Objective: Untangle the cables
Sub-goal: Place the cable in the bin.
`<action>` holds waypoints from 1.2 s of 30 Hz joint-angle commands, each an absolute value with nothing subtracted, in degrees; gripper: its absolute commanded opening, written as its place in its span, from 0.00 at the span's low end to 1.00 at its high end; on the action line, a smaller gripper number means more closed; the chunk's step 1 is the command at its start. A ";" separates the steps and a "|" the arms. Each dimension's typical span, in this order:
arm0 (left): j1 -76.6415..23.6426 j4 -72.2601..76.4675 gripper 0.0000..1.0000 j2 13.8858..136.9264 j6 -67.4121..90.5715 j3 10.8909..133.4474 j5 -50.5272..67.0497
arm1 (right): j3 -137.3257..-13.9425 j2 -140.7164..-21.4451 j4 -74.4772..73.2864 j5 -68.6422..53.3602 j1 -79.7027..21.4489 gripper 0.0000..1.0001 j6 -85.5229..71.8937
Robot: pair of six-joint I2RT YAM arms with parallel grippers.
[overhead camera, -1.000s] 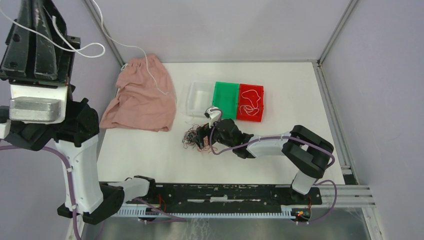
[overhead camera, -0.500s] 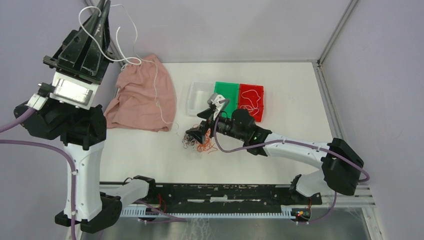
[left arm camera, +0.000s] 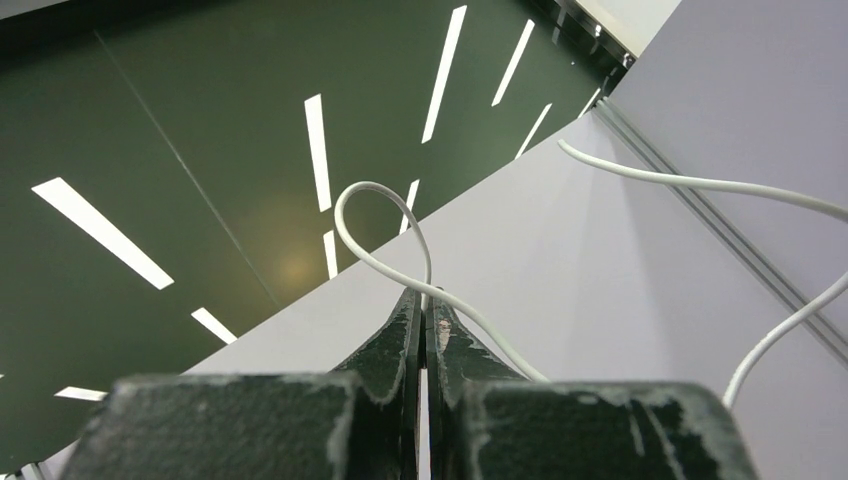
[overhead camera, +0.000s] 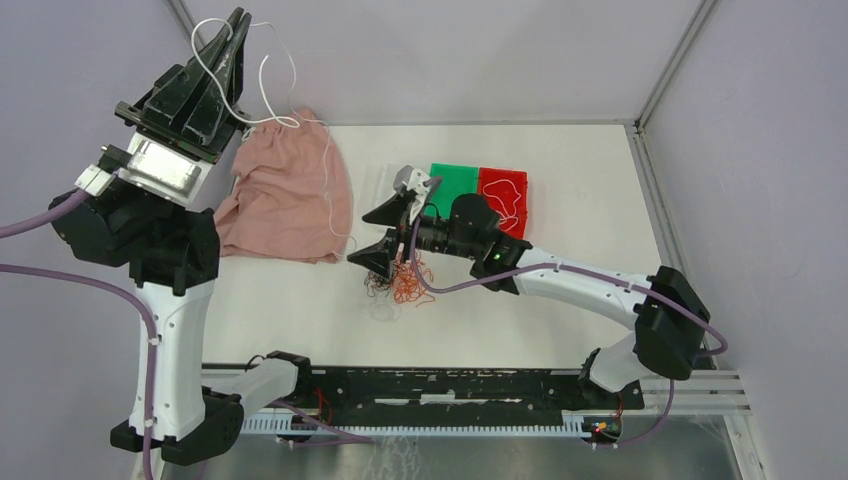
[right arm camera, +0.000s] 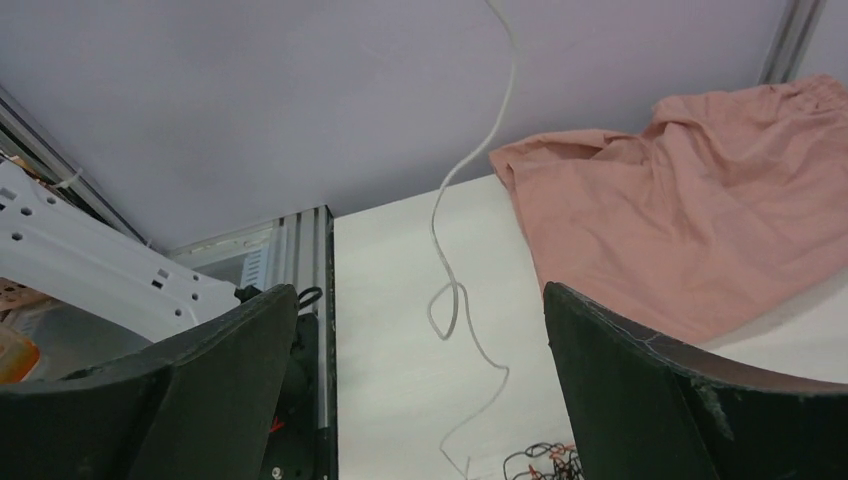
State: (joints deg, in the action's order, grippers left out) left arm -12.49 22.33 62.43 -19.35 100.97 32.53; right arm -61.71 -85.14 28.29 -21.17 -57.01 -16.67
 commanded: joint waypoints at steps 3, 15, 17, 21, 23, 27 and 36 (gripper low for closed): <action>-12.57 22.10 0.03 61.85 -17.53 101.95 33.22 | -72.18 -90.26 26.68 -25.02 -57.24 0.95 -16.27; -12.58 22.06 0.03 61.95 -17.91 102.48 33.98 | -79.77 -95.84 15.78 -28.51 -57.40 0.80 -13.15; -12.57 22.06 0.03 61.98 -17.80 102.52 34.01 | -80.41 -96.54 15.33 -30.84 -57.45 0.79 -13.82; -12.57 22.06 0.03 61.78 -17.75 101.99 34.10 | -82.65 -98.02 12.02 -31.24 -57.46 0.72 -14.32; -12.61 22.06 0.03 61.55 -17.75 101.66 34.10 | -84.07 -98.76 10.01 -30.34 -57.48 0.57 -14.33; -12.59 21.49 0.03 60.92 -17.76 100.86 33.97 | -86.66 -98.36 6.60 -24.73 -57.12 0.02 -14.13; -12.58 8.58 0.03 50.98 -10.16 81.50 32.98 | -84.43 -86.83 16.22 -18.10 -46.51 0.00 -29.89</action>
State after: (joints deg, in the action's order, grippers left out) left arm -12.51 17.08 54.85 -16.99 90.59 32.99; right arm -83.85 -95.50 6.31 -21.08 -52.42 -19.38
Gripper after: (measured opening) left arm 0.051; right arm 0.013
